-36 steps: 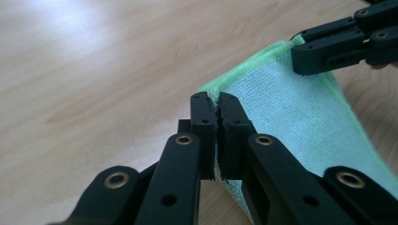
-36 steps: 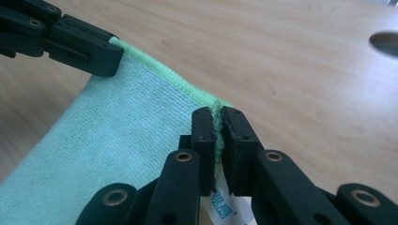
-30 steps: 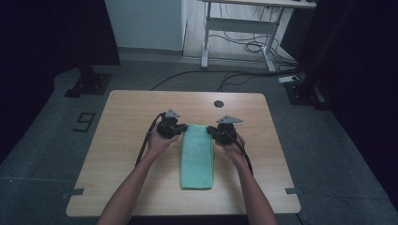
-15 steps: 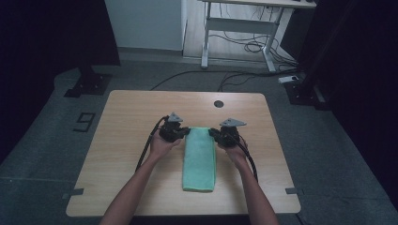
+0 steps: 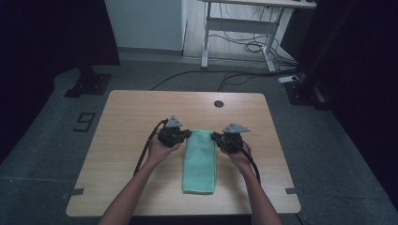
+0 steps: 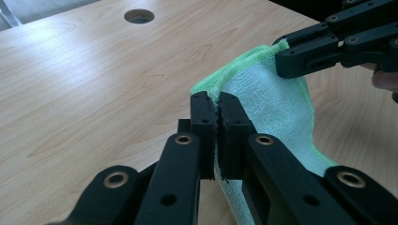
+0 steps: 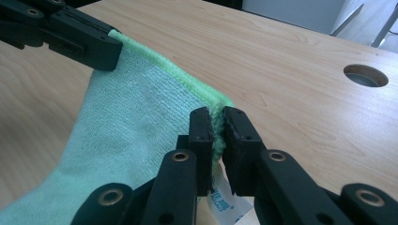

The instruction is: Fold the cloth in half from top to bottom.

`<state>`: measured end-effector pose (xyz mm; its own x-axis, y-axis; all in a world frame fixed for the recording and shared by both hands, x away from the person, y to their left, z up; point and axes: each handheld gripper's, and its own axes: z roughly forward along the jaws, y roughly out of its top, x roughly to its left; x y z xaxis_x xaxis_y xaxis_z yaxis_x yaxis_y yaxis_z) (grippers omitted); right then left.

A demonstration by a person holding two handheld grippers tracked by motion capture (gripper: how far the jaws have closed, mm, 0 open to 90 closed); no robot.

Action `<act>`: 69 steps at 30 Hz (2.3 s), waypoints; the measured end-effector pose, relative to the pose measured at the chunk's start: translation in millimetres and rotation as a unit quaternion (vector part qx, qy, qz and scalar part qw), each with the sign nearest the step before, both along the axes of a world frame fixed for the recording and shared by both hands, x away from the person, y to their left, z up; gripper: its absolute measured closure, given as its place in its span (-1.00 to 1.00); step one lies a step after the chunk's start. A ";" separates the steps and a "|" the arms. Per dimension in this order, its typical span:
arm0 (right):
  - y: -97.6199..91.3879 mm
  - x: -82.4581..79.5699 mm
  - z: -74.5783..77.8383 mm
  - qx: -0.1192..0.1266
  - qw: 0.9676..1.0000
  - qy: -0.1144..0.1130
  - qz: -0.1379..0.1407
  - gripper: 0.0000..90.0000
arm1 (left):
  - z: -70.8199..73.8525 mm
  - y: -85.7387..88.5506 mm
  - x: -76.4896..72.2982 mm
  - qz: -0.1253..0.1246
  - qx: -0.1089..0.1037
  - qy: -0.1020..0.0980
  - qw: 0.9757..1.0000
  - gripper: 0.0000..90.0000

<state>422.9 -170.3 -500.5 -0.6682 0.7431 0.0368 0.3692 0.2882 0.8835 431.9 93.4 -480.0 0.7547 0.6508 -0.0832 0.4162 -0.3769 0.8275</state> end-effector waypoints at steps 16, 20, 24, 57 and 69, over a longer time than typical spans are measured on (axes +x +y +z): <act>-4.7 -22.1 0.3 0.014 1.000 0.000 0.021 0.81 | -3.3 8.4 -20.3 -0.020 0.003 -0.015 1.000 0.90; -5.0 -23.7 -0.7 0.016 1.000 0.000 0.023 0.81 | -2.0 9.9 -21.7 -0.028 0.005 -0.015 0.999 0.89; -5.4 -28.2 -0.4 0.016 0.999 -0.002 0.028 0.81 | -1.2 11.2 -26.8 -0.033 0.007 -0.018 0.999 0.88; -8.6 -64.7 -11.9 0.022 0.998 0.008 0.062 0.82 | -8.1 16.6 -68.2 -0.044 0.017 -0.010 0.999 0.87; -11.1 -88.3 -14.7 0.035 0.996 0.025 0.076 0.83 | -15.4 20.5 -91.9 -0.049 0.005 0.003 0.999 0.87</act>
